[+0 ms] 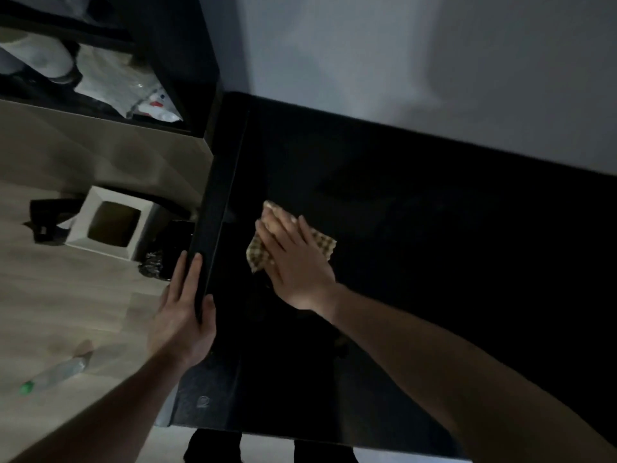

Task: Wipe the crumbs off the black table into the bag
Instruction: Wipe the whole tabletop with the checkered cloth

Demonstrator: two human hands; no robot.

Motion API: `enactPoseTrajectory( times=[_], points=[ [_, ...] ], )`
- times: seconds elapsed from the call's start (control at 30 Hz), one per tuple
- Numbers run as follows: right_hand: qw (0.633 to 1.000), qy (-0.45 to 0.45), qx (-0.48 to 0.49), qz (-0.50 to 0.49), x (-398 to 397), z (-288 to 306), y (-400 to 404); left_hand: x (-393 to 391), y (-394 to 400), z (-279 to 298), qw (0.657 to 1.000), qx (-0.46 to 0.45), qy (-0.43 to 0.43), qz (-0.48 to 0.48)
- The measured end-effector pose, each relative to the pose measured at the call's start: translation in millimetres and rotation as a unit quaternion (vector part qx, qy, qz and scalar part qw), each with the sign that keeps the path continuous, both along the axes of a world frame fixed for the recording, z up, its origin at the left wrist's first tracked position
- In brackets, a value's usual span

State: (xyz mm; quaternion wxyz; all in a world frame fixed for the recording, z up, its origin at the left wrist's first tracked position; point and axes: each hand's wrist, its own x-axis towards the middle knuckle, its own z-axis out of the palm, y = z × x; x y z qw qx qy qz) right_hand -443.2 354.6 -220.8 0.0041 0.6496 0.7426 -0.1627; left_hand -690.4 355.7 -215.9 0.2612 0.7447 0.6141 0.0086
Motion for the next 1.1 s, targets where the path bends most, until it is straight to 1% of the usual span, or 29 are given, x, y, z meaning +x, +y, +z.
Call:
enactPoseTrajectory(
  times=[0.07, 0.13, 0.2, 0.33, 0.4, 0.5, 0.6, 0.7, 0.77, 0.83, 0.93, 1.0, 1.1],
  points=[
    [0.999, 0.013, 0.007, 0.047, 10.9, -3.4, 2.1, 0.5, 0.4, -1.0, 1.000, 0.000, 0.000, 0.001],
    [0.998, 0.006, 0.030, 0.056, 23.6, -8.4, 29.0, 1.1, 0.0, -0.9, 1.000, 0.002, -0.007, 0.001],
    [0.998, 0.001, 0.052, 0.030, 34.4, -10.5, 72.3, -0.1, -0.1, -2.3, 1.000, 0.008, -0.010, 0.003],
    [0.998, -0.008, 0.037, -0.040, 50.4, -10.3, 153.3, -0.7, 0.5, -5.1, 1.000, 0.018, -0.020, -0.002],
    [0.996, -0.004, 0.038, -0.081, 51.2, -10.6, 175.1, -0.6, 0.5, -6.4, 0.999, 0.024, -0.028, 0.000],
    [0.991, -0.002, 0.048, -0.123, 42.3, -10.7, 177.3, -0.7, -0.1, -8.5, 0.999, 0.029, -0.031, 0.003],
    [0.993, 0.017, 0.058, -0.097, 27.6, -10.6, 135.2, -0.1, 1.4, -8.3, 0.999, 0.032, -0.022, 0.002],
    [0.996, 0.029, 0.077, -0.048, 2.4, -9.3, 52.7, 0.7, 0.1, -5.4, 0.999, 0.026, -0.025, 0.007],
    [0.997, 0.046, 0.053, -0.026, -17.6, -6.2, -11.3, 1.4, -1.1, -3.5, 0.999, 0.025, -0.035, 0.005],
    [0.997, 0.064, 0.024, -0.026, -40.6, 3.0, -76.8, 1.3, -1.3, -3.0, 0.999, 0.023, -0.043, 0.012],
    [0.999, 0.048, -0.009, -0.006, -71.6, 8.7, -163.0, 1.2, -3.3, -1.5, 0.998, 0.023, -0.051, 0.013],
    [0.999, 0.036, -0.018, 0.020, -79.7, 5.3, -190.2, 0.6, -2.6, -0.9, 0.998, 0.024, -0.054, 0.013],
    [0.999, 0.044, -0.011, 0.016, -64.5, -1.0, -179.8, 0.7, -4.1, 0.1, 0.998, 0.027, -0.055, 0.014]
  ],
)
